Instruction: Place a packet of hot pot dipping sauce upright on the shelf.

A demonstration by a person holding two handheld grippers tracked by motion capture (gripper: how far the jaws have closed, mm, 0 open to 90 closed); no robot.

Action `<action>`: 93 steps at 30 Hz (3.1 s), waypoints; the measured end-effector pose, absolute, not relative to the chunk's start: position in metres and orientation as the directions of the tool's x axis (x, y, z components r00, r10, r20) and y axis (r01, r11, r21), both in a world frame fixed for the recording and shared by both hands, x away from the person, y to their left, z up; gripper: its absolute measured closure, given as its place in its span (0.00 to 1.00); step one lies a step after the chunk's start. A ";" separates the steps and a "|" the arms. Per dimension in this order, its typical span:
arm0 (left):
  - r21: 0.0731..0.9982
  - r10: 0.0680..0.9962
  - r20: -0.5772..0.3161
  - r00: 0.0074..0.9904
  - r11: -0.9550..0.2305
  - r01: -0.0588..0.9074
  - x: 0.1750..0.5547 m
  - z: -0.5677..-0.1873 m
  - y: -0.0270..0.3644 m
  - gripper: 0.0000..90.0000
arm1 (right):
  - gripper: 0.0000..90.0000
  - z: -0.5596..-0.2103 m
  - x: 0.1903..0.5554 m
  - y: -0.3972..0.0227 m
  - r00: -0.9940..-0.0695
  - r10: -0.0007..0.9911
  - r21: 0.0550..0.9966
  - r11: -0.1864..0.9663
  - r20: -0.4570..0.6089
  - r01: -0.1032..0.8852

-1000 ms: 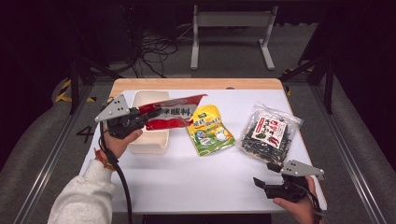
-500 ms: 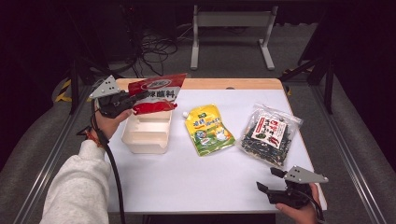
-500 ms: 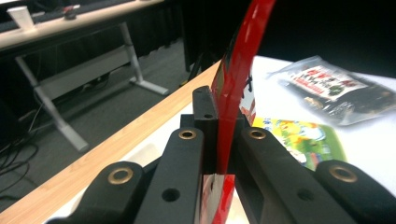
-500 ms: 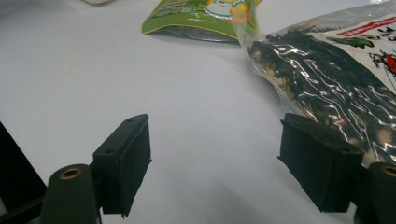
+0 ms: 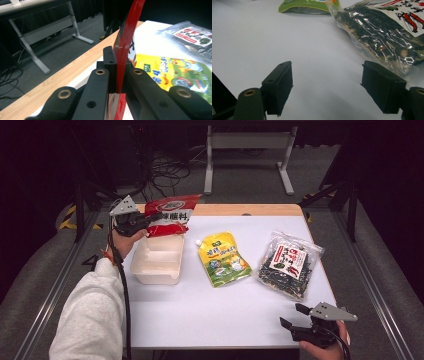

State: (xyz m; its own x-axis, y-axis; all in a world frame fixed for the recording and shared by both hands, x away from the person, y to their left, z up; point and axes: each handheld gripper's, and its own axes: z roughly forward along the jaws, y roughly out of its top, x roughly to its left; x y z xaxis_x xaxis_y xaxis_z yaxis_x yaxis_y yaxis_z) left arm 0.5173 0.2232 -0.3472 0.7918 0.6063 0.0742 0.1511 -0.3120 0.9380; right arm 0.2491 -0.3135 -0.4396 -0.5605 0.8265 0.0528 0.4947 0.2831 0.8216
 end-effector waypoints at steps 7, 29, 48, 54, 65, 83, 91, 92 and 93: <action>0.933 0.617 0.059 0.785 -0.313 0.176 0.531 -0.359 0.228 1.00 | 0.28 -0.444 0.246 -0.309 -0.565 0.824 0.804 0.309 0.041 0.509; 0.908 0.645 0.013 0.764 -0.327 0.261 0.544 -0.380 0.228 0.91 | 0.28 -0.445 0.244 -0.307 -0.573 0.819 0.796 0.329 0.027 0.509; 0.882 0.667 0.015 0.744 -0.359 0.304 0.536 -0.386 0.245 1.00 | 0.28 -0.444 0.247 -0.301 -0.593 0.805 0.787 0.357 0.014 0.503; 0.890 0.708 0.012 0.706 -0.329 0.315 0.529 -0.380 0.249 0.91 | 0.29 -0.442 0.249 -0.299 -0.606 0.795 0.792 0.363 0.010 0.490; 0.919 0.729 0.050 0.682 -0.302 0.255 0.478 -0.364 0.262 0.78 | 0.36 -0.433 0.258 -0.298 -0.631 0.775 0.811 0.361 0.014 0.460; 0.921 0.677 0.132 0.724 -0.354 0.163 0.377 -0.365 0.241 0.50 | 0.49 -0.418 0.288 -0.316 -0.583 0.812 0.843 0.324 -0.015 0.430; 0.908 0.614 0.114 0.781 -0.384 0.169 0.320 -0.391 0.219 0.36 | 0.38 -0.422 0.315 -0.360 -0.432 0.900 0.832 0.191 0.064 0.521; 0.900 0.600 0.110 0.792 -0.398 0.176 0.315 -0.396 0.216 0.35 | 0.38 -0.424 0.318 -0.366 -0.410 0.910 0.832 0.180 0.062 0.526; 0.893 0.594 0.111 0.797 -0.412 0.182 0.310 -0.401 0.213 0.34 | 0.36 -0.425 0.322 -0.371 -0.393 0.917 0.830 0.166 0.069 0.533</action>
